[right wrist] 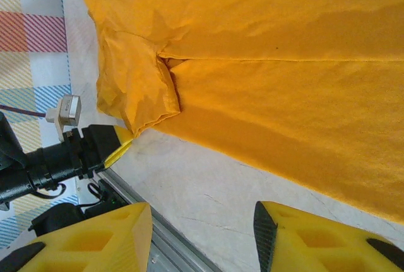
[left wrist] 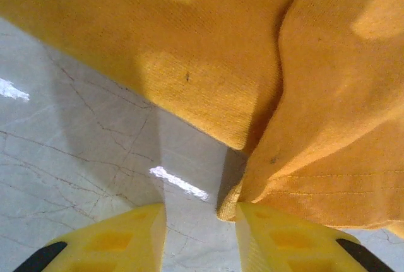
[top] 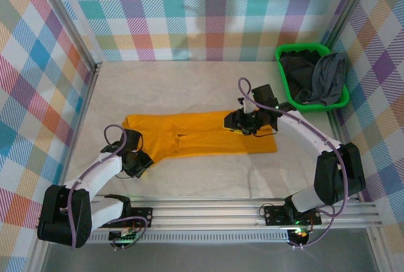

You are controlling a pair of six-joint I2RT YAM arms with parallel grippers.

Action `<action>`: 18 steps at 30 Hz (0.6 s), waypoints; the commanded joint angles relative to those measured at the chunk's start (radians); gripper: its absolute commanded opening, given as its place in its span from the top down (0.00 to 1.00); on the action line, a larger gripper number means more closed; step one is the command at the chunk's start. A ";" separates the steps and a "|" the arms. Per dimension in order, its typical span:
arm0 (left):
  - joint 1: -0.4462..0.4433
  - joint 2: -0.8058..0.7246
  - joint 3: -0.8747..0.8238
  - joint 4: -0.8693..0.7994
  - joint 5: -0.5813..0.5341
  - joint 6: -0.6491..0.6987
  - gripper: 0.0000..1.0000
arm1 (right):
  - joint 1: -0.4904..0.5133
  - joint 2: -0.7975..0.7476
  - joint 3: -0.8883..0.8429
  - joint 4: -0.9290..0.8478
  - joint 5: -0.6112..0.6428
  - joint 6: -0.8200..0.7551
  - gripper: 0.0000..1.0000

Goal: Fold and stack the t-shirts

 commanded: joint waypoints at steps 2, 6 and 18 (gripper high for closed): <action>0.004 0.003 -0.012 0.113 0.016 0.024 0.65 | 0.006 0.005 0.012 0.015 -0.023 0.013 0.53; 0.004 -0.039 -0.008 0.141 0.017 0.030 0.65 | 0.007 0.000 0.009 0.011 -0.023 0.015 0.52; 0.004 -0.011 -0.022 0.115 0.010 0.078 0.68 | 0.007 -0.005 -0.018 0.020 -0.028 0.019 0.53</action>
